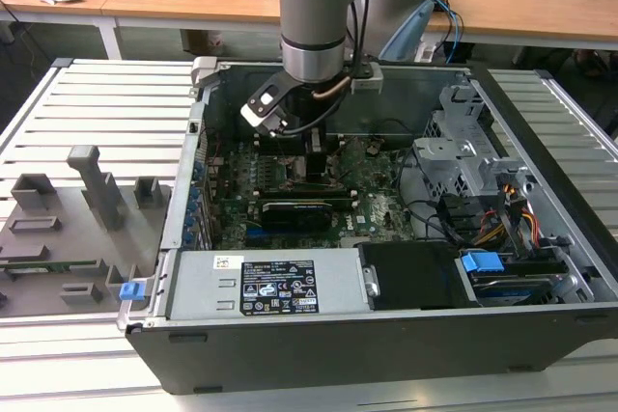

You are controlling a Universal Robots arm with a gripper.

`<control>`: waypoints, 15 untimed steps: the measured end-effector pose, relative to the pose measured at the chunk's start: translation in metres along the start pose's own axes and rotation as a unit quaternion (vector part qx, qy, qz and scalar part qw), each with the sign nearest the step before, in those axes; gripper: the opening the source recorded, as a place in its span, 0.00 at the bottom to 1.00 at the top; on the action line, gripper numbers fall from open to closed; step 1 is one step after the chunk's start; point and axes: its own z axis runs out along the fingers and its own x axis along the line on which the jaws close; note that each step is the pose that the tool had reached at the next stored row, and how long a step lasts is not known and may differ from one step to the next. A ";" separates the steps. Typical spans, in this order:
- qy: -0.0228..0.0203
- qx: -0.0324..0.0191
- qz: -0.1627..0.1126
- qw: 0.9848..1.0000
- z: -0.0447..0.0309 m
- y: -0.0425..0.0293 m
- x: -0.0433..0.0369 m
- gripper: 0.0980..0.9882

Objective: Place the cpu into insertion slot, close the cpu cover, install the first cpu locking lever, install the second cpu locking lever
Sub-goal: 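Place the cpu into insertion slot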

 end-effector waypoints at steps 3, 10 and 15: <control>0.000 0.000 0.001 1.000 0.0019 -0.0002 0.0016 0.50; -0.001 0.000 0.009 1.000 0.0058 -0.0013 0.0025 0.50; -0.001 0.000 0.009 1.000 0.0106 -0.0017 0.0039 0.50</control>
